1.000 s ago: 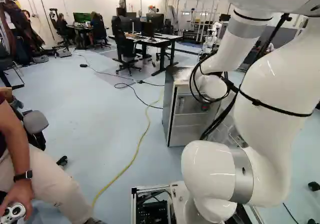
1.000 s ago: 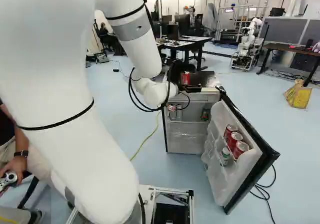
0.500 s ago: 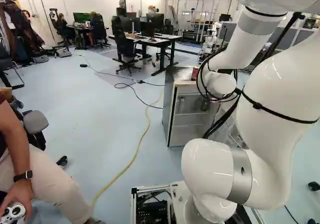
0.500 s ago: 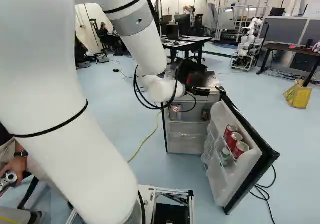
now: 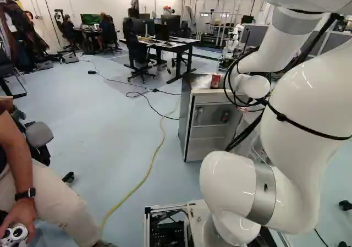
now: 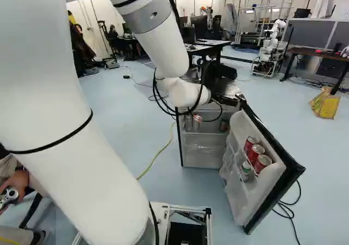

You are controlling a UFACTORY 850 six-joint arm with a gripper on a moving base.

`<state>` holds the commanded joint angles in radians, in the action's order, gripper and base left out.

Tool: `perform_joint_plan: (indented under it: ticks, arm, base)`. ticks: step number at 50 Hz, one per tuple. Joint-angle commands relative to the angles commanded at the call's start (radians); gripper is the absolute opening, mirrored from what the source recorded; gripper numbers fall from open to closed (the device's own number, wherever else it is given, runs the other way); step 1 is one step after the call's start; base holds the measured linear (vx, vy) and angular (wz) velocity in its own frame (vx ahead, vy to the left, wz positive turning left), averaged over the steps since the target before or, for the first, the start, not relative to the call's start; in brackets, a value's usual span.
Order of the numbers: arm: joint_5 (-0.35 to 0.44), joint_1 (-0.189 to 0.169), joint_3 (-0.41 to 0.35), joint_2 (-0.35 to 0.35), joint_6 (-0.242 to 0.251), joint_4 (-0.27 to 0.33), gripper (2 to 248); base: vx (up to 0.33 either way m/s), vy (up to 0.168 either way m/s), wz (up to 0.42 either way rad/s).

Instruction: Grab a drink from the fridge

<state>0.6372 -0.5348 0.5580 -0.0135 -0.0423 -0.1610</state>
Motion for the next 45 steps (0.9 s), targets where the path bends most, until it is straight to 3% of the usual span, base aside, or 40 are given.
perform_joint_plan:
  ticks: [23, 45]
  arm:
    - [-0.007, -0.075, 0.044, 0.011, 0.0, 0.0, 247]
    - [-0.09, -0.15, 0.083, 0.024, 0.0, -0.013, 247]
  base:
    - [0.0, 0.0, 0.0]
    - [0.0, 0.0, 0.0]
